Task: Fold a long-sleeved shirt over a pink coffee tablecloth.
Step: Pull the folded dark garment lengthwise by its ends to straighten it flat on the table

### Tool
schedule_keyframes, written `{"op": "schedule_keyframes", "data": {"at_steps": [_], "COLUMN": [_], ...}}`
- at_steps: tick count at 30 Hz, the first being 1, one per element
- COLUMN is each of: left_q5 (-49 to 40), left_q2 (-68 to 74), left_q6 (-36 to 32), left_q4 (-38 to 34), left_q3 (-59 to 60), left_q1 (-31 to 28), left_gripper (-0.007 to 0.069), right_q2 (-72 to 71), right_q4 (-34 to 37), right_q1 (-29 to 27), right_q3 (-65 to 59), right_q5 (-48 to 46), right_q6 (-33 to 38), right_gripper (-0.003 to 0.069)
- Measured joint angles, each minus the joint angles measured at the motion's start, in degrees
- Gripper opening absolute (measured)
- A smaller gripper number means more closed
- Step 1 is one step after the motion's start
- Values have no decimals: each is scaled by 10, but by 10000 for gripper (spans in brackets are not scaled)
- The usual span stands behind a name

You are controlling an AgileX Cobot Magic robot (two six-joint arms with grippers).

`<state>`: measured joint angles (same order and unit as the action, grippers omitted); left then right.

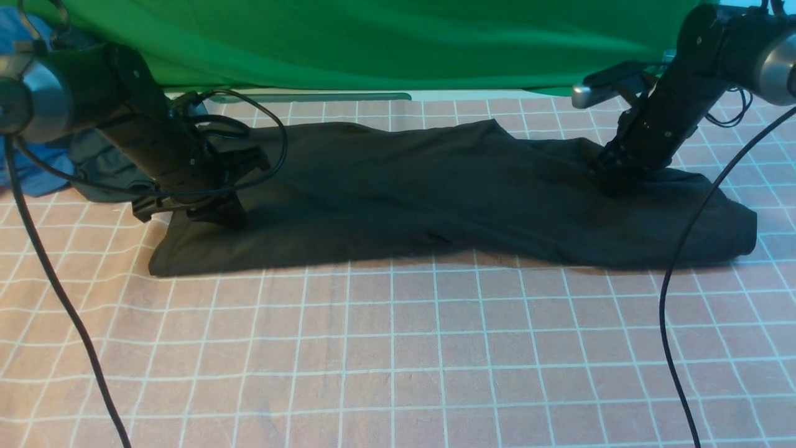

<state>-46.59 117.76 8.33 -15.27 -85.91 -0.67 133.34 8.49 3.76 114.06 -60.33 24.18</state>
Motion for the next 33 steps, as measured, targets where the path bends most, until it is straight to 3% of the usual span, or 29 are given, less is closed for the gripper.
{"op": "schedule_keyframes", "data": {"at_steps": [5, 10, 16, 18, 33], "left_q5": [-1, -5, -12, -14, -18], "left_q2": [0, 0, 0, 0, 0], "left_q6": [0, -1, -4, -5, -10], "left_q4": [0, 0, 0, 0, 0], "left_q3": [0, 0, 0, 0, 0], "left_q1": [0, 0, 0, 0, 0], "left_gripper": [13, 13, 13, 13, 13], "right_q2": [0, 0, 5, 6, 42], "right_q4": [-12, -35, -54, -54, -54], "right_q1": [0, 0, 0, 0, 0], "right_q3": [51, 79, 79, 79, 79], "right_q5": [-56, -59, -40, -49, -41], "right_q6": [-14, -28, -34, -32, -15], "right_gripper": [56, 87, 295, 332, 340]}}
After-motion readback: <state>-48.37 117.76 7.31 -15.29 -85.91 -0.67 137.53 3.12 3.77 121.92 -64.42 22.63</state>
